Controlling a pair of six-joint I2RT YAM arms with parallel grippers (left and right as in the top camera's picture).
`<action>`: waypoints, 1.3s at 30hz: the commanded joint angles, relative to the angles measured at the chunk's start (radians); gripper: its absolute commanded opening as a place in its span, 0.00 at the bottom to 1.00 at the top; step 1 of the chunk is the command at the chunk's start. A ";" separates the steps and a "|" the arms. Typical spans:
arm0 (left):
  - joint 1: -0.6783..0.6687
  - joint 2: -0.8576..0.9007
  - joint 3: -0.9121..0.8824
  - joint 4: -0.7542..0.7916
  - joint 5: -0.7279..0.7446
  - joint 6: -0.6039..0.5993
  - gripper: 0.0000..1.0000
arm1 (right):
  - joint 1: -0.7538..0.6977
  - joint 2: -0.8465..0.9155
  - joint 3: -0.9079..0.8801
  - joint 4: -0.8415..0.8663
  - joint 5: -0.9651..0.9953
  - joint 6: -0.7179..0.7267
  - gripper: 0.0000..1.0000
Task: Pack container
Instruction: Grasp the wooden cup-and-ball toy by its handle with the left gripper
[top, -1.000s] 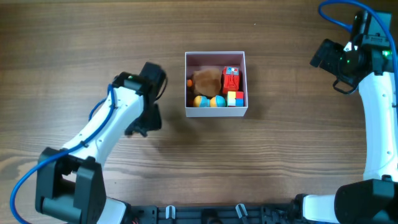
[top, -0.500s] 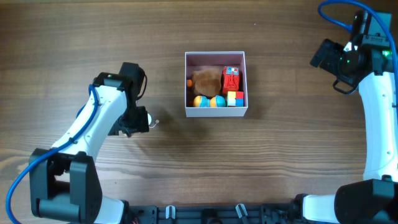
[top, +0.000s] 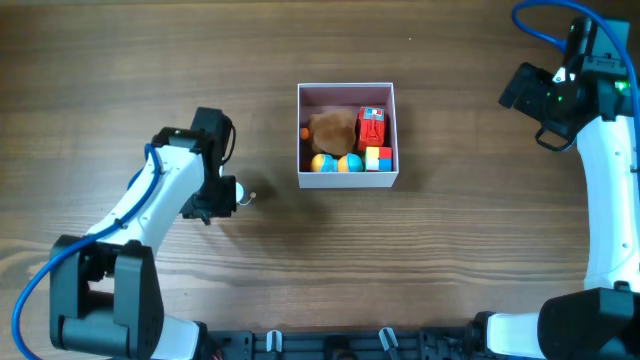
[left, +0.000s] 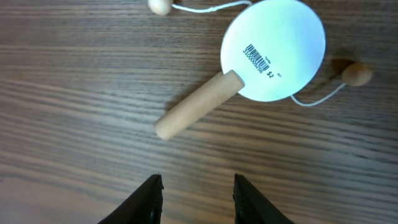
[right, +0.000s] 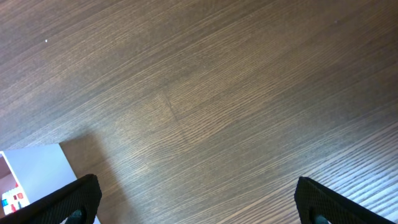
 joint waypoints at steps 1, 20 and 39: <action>0.008 -0.019 -0.056 0.055 0.016 0.056 0.39 | -0.002 0.010 -0.005 0.003 -0.008 0.012 1.00; 0.043 -0.019 -0.102 0.242 -0.025 0.187 0.59 | -0.002 0.010 -0.005 0.002 -0.008 0.012 1.00; 0.119 -0.016 -0.161 0.299 0.179 0.245 0.54 | -0.002 0.010 -0.005 0.003 -0.008 0.012 1.00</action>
